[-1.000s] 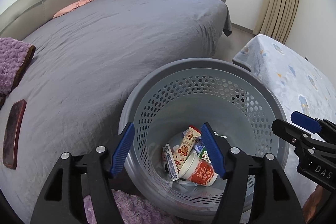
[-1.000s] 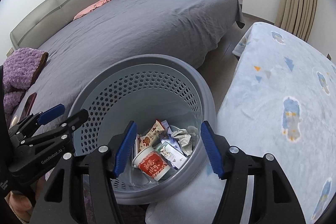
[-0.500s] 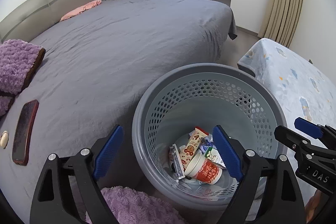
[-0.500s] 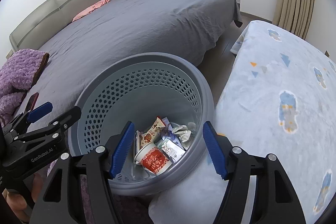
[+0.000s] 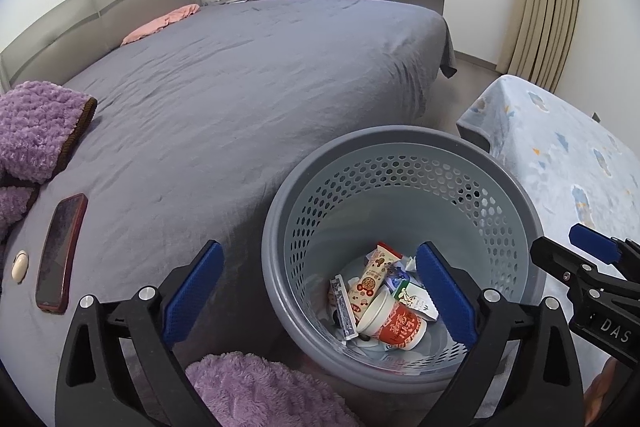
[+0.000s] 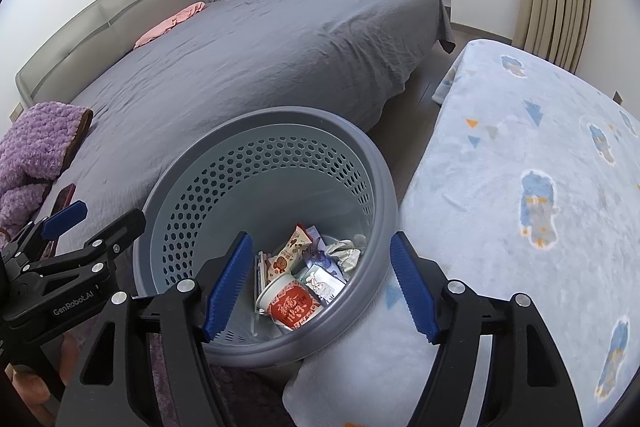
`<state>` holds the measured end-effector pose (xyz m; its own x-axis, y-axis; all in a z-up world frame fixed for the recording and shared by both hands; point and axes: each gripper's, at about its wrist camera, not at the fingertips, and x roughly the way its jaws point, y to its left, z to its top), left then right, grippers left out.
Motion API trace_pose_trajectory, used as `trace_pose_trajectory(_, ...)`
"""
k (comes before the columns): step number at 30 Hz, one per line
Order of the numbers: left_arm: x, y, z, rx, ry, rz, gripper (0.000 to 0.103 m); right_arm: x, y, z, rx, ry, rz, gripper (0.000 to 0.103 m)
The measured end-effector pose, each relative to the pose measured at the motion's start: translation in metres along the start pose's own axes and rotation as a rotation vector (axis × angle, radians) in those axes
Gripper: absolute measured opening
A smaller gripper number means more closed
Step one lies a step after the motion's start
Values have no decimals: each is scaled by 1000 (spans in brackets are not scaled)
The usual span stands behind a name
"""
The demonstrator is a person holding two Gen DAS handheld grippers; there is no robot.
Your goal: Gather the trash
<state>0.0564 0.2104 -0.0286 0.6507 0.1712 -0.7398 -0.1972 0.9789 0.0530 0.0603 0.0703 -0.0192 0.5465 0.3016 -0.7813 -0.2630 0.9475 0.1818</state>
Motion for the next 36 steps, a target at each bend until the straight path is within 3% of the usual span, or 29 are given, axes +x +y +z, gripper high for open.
trace_pose_trajectory(36, -10, 4, 7, -11, -15, 37, 97, -16, 3, 2, -19, -36, -16, 68)
